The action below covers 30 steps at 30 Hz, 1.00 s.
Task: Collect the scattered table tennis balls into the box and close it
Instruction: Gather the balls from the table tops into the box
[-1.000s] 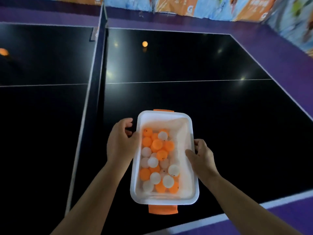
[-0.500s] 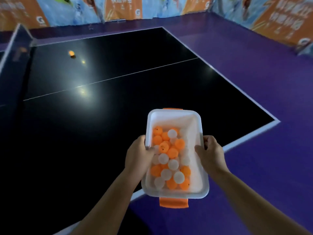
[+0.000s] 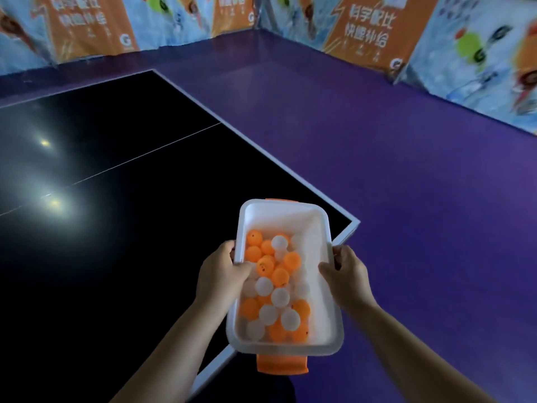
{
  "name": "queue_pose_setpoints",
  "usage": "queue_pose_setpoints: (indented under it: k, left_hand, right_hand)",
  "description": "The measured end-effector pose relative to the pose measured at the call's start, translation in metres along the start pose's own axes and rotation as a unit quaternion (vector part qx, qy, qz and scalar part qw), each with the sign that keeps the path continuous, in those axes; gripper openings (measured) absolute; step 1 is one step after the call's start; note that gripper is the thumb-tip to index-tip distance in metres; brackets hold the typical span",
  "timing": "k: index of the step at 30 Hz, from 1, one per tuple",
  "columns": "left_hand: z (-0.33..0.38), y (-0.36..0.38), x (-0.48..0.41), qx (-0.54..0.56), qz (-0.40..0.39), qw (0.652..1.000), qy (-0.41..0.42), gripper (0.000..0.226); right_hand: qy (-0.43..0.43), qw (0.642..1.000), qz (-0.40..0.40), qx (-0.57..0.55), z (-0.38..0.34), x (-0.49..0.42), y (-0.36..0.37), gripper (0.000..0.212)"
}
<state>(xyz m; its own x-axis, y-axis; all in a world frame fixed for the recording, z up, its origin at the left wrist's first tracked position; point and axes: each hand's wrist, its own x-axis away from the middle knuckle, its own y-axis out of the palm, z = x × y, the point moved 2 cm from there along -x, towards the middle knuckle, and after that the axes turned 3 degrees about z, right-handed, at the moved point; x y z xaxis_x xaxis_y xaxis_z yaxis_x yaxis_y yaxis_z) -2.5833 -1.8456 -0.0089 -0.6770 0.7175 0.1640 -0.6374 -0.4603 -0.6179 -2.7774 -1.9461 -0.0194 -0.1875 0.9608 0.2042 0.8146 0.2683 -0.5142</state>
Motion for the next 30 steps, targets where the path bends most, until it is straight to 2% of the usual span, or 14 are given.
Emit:
queue_pose_setpoints:
  k: [4,10,13,18,22,27,30]
  left_hand:
    - [0.070,0.061,-0.065,0.016,-0.052,0.998,0.011,0.047]
    - [0.163,0.147,-0.141,-0.002,-0.113,0.992,0.054,0.039]
    - [0.200,0.190,-0.171,-0.019,-0.121,0.990,0.071,0.038]
    - [0.256,0.266,-0.213,-0.040,-0.105,0.992,0.064,0.034]
    - [0.307,0.323,-0.240,-0.027,-0.079,0.996,0.028,0.021]
    - [0.367,0.380,-0.274,0.011,-0.062,0.998,-0.011,0.041]
    - [0.387,0.398,-0.298,0.032,-0.031,0.999,-0.025,0.042]
  right_hand:
    - [0.034,0.998,0.051,0.022,0.001,-0.081,-0.056,0.013]
    - [0.057,0.992,0.114,0.018,0.014,-0.182,-0.132,0.017]
    - [0.067,0.989,0.127,0.014,0.031,-0.226,-0.159,0.016]
    - [0.055,0.992,0.112,0.010,0.060,-0.320,-0.207,0.017]
    - [0.043,0.996,0.073,0.012,0.067,-0.398,-0.261,0.018]
    - [0.011,0.999,0.018,0.033,0.060,-0.495,-0.321,0.018]
    - [-0.016,0.998,-0.018,0.052,0.051,-0.552,-0.328,0.017]
